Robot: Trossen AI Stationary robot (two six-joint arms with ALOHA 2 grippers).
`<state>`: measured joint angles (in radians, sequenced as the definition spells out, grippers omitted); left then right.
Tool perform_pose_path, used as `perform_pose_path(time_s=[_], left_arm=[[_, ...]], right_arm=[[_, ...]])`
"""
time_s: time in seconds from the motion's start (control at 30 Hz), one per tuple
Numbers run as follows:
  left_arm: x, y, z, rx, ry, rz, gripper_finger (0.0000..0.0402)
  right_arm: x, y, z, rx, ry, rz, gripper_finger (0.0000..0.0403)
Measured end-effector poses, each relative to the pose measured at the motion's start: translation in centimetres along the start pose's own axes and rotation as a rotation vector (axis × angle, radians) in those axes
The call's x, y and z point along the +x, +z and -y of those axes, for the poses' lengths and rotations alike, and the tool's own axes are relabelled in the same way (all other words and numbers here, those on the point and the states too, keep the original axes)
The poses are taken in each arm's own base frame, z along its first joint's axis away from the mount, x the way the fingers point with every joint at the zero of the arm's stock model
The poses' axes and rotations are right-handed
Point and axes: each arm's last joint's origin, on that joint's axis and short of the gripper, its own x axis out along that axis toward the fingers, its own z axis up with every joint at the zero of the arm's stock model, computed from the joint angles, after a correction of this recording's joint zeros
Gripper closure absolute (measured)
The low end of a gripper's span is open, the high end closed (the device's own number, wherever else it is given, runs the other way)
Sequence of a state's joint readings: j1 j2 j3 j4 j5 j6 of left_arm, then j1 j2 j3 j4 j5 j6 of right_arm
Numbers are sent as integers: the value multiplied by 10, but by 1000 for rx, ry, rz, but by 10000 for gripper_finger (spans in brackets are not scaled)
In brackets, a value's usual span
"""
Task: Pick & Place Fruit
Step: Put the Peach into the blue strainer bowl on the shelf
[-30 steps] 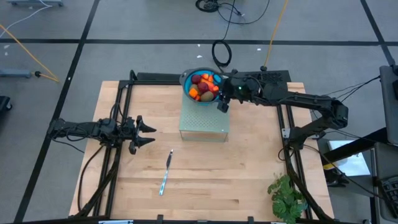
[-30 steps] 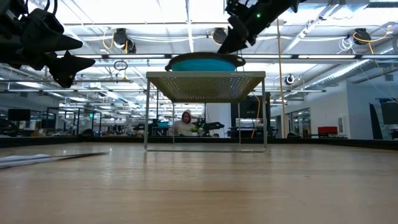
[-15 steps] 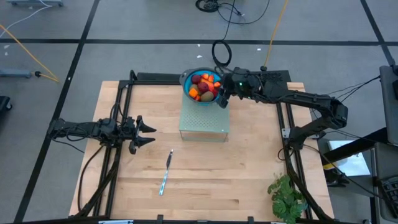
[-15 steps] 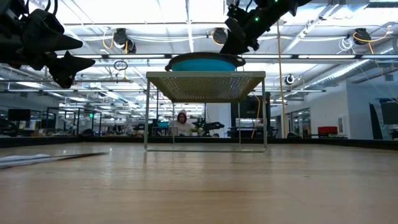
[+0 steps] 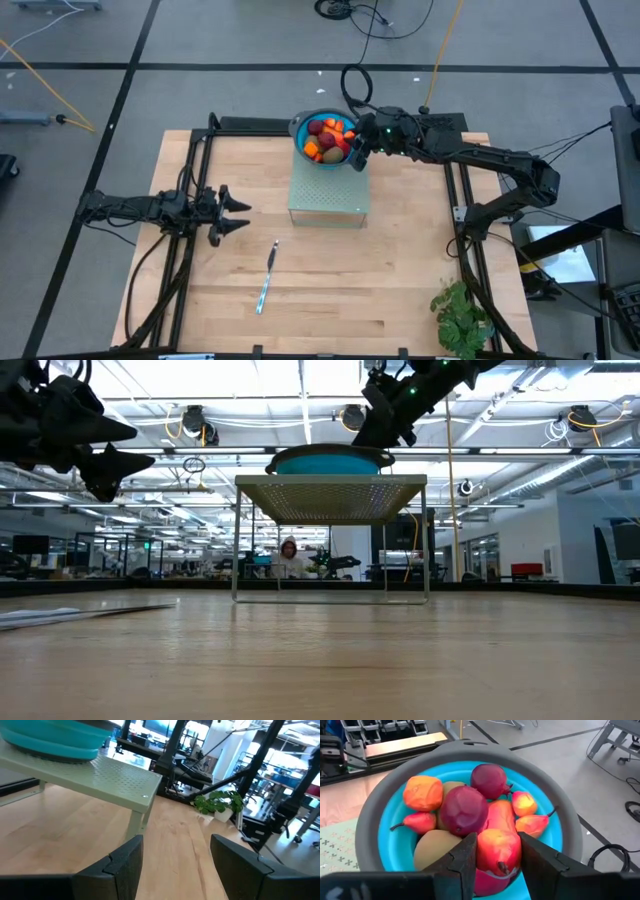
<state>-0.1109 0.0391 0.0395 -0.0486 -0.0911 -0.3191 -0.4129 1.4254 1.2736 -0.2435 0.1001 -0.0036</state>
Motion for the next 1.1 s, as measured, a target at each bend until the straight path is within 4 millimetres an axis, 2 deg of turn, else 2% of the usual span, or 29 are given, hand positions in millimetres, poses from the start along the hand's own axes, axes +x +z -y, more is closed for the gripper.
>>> perform_pose_path(time_s=[0.3, 0.57, 0.8, 1.1], left_arm=[[0, 0, 0, 0, 14, 5, 169], [0, 0, 0, 0, 14, 5, 169], [0, 0, 0, 2, 13, 6, 169], [0, 0, 0, 1, 13, 5, 169]], right_arm=[[0, 0, -2, 2, 49, 2, 280], [1, 10, 5, 64, 38, 104, 280], [17, 2, 3, 109, 43, 58, 280], [18, 0, 4, 113, 57, 42, 280]])
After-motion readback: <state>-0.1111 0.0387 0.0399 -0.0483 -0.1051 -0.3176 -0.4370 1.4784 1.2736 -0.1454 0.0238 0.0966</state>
